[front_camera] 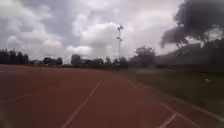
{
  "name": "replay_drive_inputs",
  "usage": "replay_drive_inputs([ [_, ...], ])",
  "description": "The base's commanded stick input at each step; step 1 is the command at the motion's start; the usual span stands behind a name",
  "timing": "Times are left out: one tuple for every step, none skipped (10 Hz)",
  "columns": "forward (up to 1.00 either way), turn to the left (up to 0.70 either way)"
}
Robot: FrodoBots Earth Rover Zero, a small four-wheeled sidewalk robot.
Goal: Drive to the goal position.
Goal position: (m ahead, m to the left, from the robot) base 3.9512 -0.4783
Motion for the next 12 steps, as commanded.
replay_drive_inputs([
  [0.70, 0.00],
  [0.70, 0.00],
  [0.70, 0.00],
  [0.70, 0.00],
  [0.70, 0.00],
  [0.70, 0.00],
  [0.70, 0.00],
  [0.70, 0.00],
  [0.70, 0.00],
  [0.70, 0.00],
  [0.70, 0.00],
  [0.70, 0.00],
])
